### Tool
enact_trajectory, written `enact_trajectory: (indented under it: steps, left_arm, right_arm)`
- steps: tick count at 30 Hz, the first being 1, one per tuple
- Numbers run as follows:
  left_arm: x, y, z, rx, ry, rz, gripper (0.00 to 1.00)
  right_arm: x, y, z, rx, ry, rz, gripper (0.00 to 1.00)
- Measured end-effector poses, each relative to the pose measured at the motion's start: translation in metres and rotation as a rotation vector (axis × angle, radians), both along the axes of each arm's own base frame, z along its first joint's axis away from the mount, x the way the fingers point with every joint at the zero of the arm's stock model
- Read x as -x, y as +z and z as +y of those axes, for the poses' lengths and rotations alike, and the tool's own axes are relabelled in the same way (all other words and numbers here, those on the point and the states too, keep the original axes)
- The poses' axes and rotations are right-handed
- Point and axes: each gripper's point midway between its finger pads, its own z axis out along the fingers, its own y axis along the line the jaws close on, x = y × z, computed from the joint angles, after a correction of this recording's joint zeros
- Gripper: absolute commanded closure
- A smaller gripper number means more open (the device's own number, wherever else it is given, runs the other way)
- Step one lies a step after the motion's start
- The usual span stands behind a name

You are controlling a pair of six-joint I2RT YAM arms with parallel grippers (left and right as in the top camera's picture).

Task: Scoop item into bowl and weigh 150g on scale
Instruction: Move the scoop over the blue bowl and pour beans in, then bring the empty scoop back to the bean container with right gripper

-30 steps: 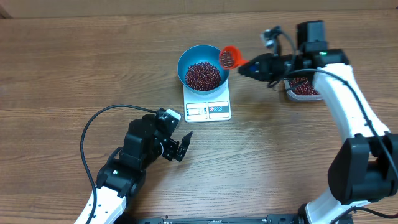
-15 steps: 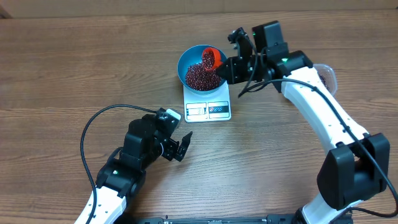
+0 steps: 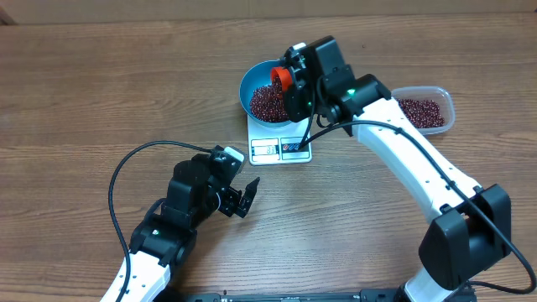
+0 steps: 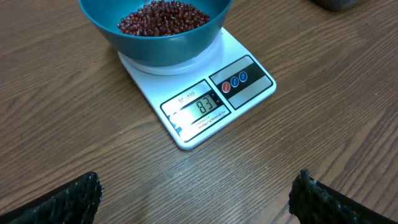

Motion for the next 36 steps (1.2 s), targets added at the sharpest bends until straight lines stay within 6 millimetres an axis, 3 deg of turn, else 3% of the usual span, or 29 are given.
enact_trajectory:
  steps: [15,27,31,36]
  left_arm:
    - [0.000,0.000,0.000,0.000,0.000,0.000,0.00]
    - [0.000,0.000,0.000,0.000,0.000,0.000,0.01]
    - [0.000,0.000,0.000,0.000,0.000,0.000,0.01]
    - [0.000,0.000,0.000,0.000,0.000,0.000,0.00]
  right_arm:
    - [0.002,0.014,0.002,0.416,0.030,-0.255,0.96]
    - [-0.002,0.014,-0.003,0.393,0.029,-0.241,0.96]
    - [-0.004,0.016,-0.021,0.326,-0.001,-0.186,0.96]
    - [-0.008,0.040,-0.074,0.211,-0.126,-0.129,0.96]
